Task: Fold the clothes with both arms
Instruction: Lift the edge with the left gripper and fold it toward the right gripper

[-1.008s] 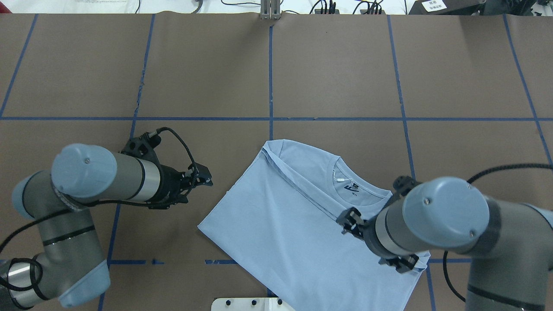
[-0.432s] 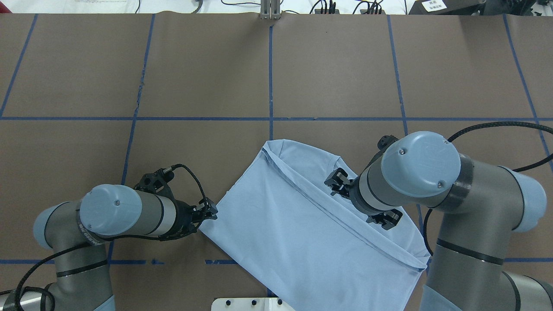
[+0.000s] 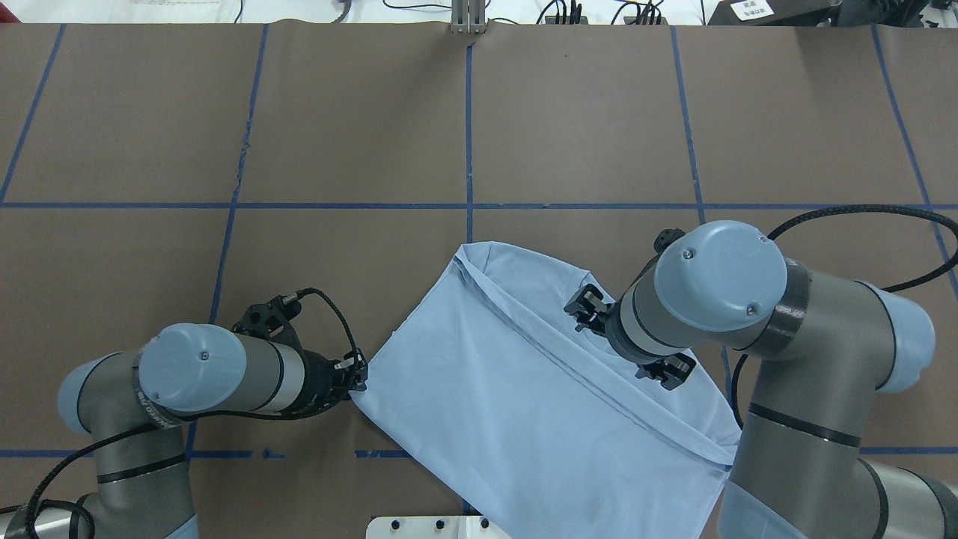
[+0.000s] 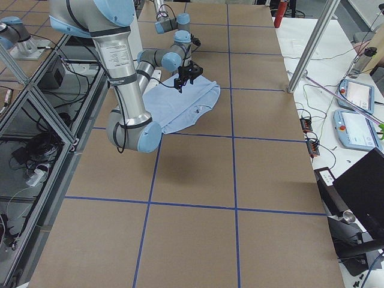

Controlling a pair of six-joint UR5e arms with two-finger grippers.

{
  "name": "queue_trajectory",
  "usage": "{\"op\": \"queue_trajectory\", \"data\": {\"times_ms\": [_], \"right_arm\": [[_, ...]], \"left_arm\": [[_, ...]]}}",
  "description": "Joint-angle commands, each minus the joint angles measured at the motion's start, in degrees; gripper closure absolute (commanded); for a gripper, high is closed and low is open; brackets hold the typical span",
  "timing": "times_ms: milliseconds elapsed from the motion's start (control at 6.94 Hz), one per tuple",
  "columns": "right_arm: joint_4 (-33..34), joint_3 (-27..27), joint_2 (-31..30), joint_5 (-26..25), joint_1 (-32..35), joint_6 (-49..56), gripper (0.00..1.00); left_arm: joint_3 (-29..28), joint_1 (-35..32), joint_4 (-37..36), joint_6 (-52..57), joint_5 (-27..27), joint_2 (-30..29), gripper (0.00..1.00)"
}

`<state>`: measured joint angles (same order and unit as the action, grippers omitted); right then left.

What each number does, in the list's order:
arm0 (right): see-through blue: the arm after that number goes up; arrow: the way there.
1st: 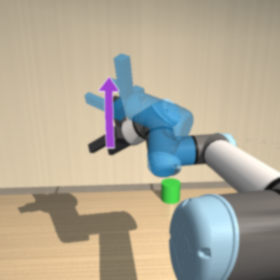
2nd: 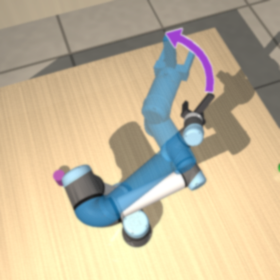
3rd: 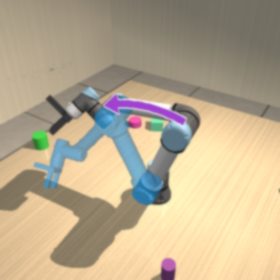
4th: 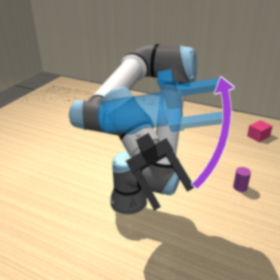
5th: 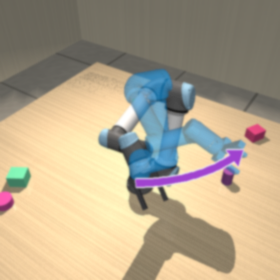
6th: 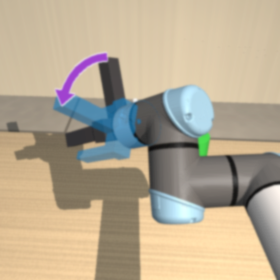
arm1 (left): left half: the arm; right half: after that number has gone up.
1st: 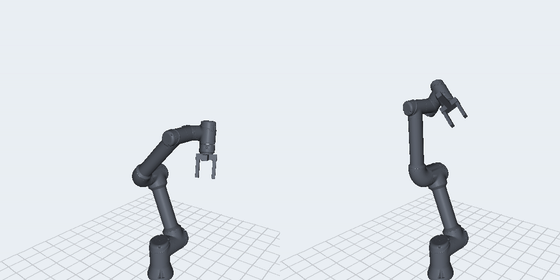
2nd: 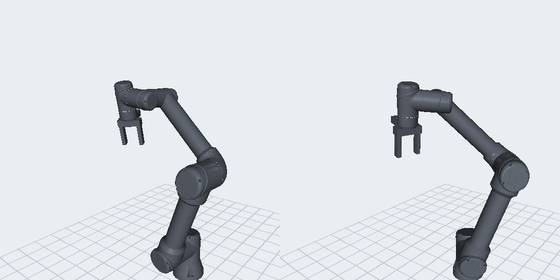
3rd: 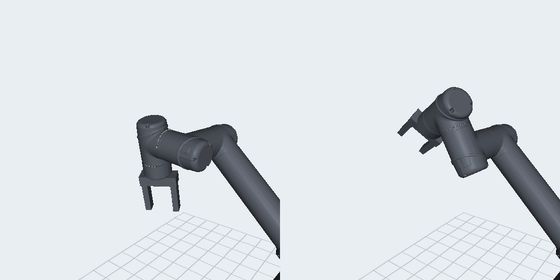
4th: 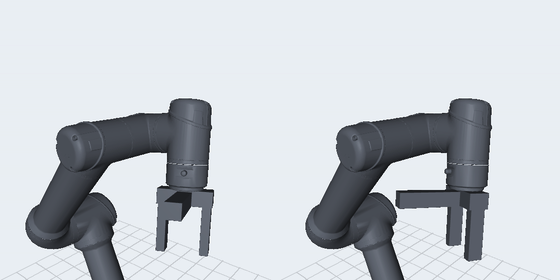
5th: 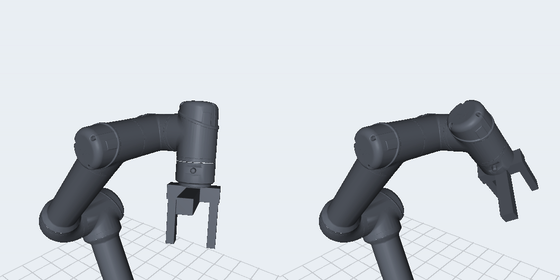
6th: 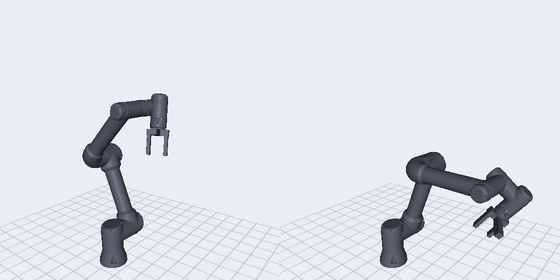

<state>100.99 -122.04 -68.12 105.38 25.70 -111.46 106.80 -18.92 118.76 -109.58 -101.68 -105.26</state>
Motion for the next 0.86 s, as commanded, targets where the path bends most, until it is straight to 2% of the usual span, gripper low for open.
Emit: {"op": "queue_trajectory", "data": {"times_ms": [0, 432, 720], "right_arm": [[-0.2, 1.5, 0.6, 0.0, 0.8, 0.0, 0.0], [-0.2, 1.9, 0.8, -0.9, 1.4, 0.1, 0.0], [-0.6, 1.5, 1.1, -1.1, 1.9, -0.2, 0.0]], "left_arm": [[0.2, 0.0, 0.0, 0.1, 0.9, 0.5, 1.0], [0.9, -1.5, -0.9, 1.9, 1.0, 0.3, 1.0], [0.0, -8.8, -5.7, 12.9, 0.9, -3.0, 1.0]]}}
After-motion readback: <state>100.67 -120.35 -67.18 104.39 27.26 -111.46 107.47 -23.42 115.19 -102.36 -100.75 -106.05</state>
